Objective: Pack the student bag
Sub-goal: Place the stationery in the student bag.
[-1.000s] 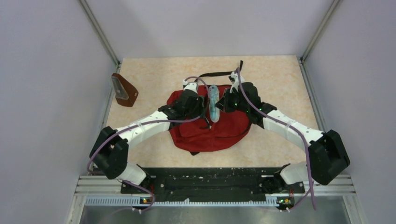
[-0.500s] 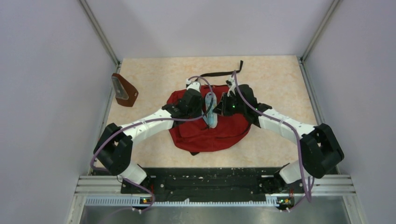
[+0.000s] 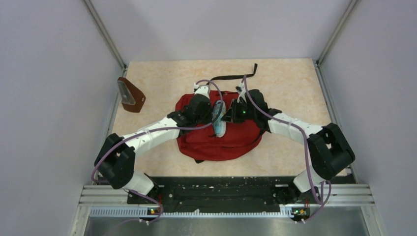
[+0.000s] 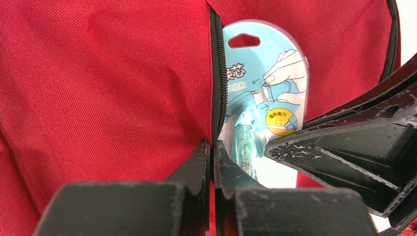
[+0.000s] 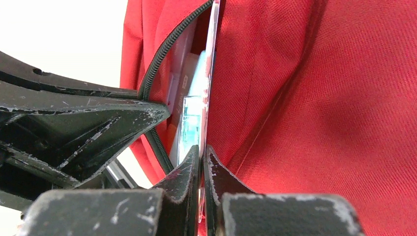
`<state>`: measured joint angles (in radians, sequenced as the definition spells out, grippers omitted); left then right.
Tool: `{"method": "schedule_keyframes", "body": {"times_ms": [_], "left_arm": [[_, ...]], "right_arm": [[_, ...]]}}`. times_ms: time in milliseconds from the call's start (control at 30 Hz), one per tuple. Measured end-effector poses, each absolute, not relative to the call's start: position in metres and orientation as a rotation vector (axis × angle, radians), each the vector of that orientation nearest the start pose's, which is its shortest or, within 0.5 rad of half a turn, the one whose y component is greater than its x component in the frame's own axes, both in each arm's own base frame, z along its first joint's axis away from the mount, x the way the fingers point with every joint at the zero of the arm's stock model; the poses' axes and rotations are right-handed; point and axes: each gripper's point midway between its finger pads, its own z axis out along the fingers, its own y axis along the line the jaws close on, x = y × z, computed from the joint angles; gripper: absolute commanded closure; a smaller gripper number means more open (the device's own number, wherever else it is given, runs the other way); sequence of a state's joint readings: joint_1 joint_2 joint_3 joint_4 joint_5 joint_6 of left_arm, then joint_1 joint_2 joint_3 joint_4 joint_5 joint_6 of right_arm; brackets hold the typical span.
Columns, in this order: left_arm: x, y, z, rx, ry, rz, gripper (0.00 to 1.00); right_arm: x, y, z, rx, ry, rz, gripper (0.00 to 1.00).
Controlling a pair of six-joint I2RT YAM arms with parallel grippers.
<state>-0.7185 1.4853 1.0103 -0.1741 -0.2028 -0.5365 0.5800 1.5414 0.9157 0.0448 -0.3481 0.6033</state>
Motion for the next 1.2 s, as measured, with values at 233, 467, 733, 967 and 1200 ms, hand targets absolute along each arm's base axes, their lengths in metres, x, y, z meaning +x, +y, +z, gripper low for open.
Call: {"method": "schedule_keyframes", "body": {"times_ms": [233, 467, 733, 967, 1200], "left_arm": [[0.323, -0.271, 0.138, 0.129, 2.249, -0.504, 1.00], [0.319, -0.283, 0.143, 0.154, 2.243, -0.599, 1.00], [0.318, -0.287, 0.145, 0.138, 2.242, -0.640, 1.00], [0.319, -0.288, 0.147, 0.136, 2.238, -0.649, 1.00], [0.320, -0.287, 0.147, 0.133, 2.236, -0.643, 0.87]], "right_arm": [[0.308, 0.310, 0.123, -0.173, 2.310, 1.103, 1.00], [0.323, 0.323, 0.099, -0.101, 2.351, 1.131, 1.00], [0.344, 0.335, 0.112, 0.039, 2.259, 1.202, 1.00], [0.353, 0.343, 0.101, 0.149, 2.205, 1.206, 1.00], [0.353, 0.350, 0.093, 0.146, 2.193, 1.154, 0.68]]}}
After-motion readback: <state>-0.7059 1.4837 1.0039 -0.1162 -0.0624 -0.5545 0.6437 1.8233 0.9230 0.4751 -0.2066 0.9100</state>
